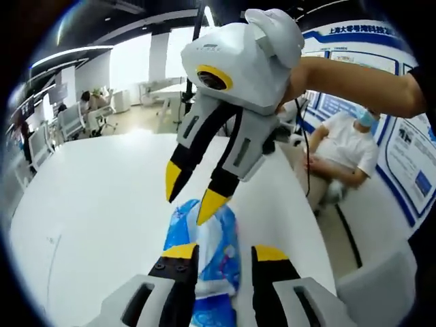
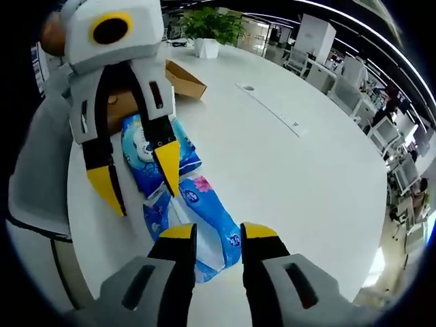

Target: Operate the shoe box by opening the lid, removing the specified soft item, and placing it in the target area until the item is outside and the box remains undamaged.

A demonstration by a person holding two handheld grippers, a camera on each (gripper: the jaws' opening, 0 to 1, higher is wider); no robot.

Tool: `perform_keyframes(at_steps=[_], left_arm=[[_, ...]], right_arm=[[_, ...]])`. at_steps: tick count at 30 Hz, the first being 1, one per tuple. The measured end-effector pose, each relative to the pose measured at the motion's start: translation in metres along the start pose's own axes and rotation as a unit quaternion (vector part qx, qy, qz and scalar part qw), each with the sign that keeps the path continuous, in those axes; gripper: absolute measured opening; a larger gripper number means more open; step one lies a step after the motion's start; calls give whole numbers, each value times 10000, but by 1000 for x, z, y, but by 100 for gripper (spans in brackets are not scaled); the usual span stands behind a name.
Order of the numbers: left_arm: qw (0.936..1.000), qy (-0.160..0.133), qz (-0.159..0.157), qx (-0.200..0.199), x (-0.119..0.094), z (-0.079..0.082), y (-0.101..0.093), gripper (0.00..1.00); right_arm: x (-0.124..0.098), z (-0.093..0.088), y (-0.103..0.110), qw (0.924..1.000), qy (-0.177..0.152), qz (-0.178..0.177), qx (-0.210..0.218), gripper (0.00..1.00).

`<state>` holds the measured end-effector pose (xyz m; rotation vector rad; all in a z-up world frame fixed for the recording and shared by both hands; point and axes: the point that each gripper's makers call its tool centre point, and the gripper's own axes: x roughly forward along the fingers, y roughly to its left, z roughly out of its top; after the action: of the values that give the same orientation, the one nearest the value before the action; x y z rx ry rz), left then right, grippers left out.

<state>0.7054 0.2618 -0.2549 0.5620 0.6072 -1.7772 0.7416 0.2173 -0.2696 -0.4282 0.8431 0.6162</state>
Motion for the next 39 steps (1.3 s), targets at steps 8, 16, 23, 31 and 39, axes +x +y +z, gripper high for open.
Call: perform_keyframes(at_steps=[8, 16, 23, 31, 39], left_arm=[[9995, -76, 268, -171, -26, -6, -2, 44], [9973, -300, 567, -346, -59, -14, -1, 54], [9940, -483, 842, -512, -91, -22, -6, 62], [9892, -653, 1155, -626, -126, -36, -10, 70], [9817, -830, 1515, -806, -163, -54, -15, 77]], right_arm=[[-13, 6, 9, 9994, -50, -160, 314, 36], [-25, 16, 14, 9975, -258, -352, 551, 47], [-34, 26, 24, 9951, -440, -518, 718, 54], [-42, 38, 44, 9923, -643, -582, 886, 62], [-47, 53, 58, 9879, -869, -735, 1058, 74]])
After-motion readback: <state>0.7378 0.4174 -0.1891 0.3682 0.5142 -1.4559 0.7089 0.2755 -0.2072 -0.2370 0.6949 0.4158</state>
